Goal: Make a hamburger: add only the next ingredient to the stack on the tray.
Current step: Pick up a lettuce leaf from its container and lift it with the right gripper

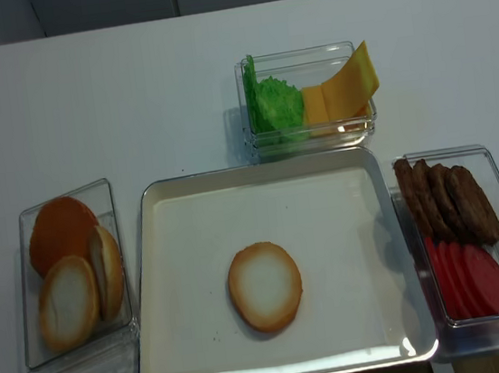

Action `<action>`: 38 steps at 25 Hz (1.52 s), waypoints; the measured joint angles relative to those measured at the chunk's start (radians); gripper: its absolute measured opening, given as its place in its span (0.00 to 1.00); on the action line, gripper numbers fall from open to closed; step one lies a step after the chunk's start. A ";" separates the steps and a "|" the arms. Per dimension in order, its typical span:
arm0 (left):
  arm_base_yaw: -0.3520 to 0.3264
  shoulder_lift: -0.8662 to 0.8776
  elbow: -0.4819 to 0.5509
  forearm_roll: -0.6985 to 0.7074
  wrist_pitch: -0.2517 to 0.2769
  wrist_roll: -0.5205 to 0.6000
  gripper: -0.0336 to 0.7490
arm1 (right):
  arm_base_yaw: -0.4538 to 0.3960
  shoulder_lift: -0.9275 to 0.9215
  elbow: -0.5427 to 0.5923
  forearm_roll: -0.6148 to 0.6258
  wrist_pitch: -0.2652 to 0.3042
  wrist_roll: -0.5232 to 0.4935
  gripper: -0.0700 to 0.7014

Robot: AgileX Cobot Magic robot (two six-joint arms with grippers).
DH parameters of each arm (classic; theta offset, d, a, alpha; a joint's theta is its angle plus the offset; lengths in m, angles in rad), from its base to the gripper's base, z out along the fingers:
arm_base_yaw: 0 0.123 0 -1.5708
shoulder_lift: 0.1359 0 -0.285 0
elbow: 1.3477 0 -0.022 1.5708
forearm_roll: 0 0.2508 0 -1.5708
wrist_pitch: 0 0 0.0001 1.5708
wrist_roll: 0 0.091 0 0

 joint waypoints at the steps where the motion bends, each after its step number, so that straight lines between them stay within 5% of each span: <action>1: 0.000 0.000 0.000 0.000 0.000 0.000 0.56 | 0.000 0.000 0.000 0.000 0.000 0.000 0.49; 14: 0.000 0.000 0.000 0.000 0.000 0.000 0.56 | 0.000 0.000 0.000 0.000 0.000 -0.002 0.50; 20: 0.000 0.000 0.000 0.000 0.000 0.000 0.56 | 0.000 0.000 -0.003 0.010 -0.007 -0.002 0.74; 27: 0.000 0.000 0.000 0.000 -0.001 0.000 0.56 | 0.000 0.068 -0.072 0.063 -0.128 0.021 0.79; 34: 0.000 0.000 0.000 0.000 -0.001 0.000 0.56 | 0.000 0.443 -0.148 0.148 -0.301 0.027 0.77; 38: 0.000 0.000 0.000 0.000 -0.001 0.000 0.56 | 0.000 0.711 -0.248 0.293 -0.394 -0.082 0.76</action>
